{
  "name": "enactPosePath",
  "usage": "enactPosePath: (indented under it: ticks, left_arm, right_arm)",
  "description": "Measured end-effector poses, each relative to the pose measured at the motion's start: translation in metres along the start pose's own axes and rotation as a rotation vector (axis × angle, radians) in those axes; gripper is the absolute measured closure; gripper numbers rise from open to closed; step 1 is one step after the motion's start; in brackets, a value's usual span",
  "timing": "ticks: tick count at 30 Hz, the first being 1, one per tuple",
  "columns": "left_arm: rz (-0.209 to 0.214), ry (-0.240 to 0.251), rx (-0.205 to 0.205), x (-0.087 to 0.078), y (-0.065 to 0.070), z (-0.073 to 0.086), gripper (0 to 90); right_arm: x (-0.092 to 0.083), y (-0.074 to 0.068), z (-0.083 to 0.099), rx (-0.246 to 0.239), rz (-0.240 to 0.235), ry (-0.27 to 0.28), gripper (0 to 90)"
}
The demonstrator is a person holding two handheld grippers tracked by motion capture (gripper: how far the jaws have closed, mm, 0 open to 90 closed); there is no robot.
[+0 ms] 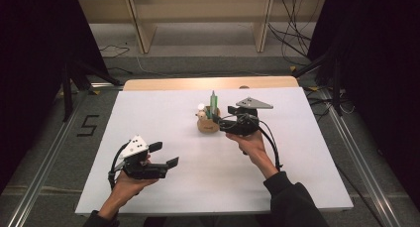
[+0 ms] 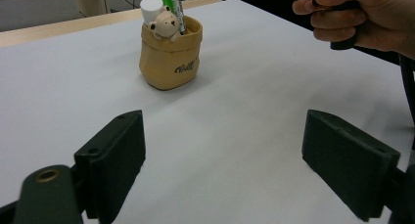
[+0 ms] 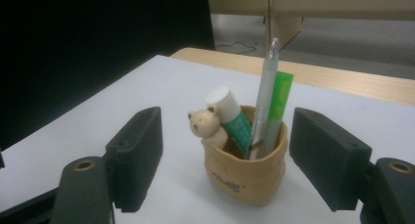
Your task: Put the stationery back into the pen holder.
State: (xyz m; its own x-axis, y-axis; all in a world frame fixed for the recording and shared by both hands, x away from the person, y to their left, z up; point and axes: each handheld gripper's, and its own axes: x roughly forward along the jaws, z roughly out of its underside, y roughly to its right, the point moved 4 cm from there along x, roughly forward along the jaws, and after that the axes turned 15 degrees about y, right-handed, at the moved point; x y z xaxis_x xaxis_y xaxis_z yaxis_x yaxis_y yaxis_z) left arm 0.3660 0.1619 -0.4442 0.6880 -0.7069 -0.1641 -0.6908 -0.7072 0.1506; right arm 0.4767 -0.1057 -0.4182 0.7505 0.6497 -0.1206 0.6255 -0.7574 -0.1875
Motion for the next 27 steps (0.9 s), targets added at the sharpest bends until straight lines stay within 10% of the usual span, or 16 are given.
enactPosePath:
  ticks: [27]
  left_arm:
    - [0.001, 0.002, -0.001, 0.001, 0.001, -0.001, 15.6]
  right_arm:
    - [-0.043, -0.011, 0.014, -0.067, -0.091, -0.014, 20.9]
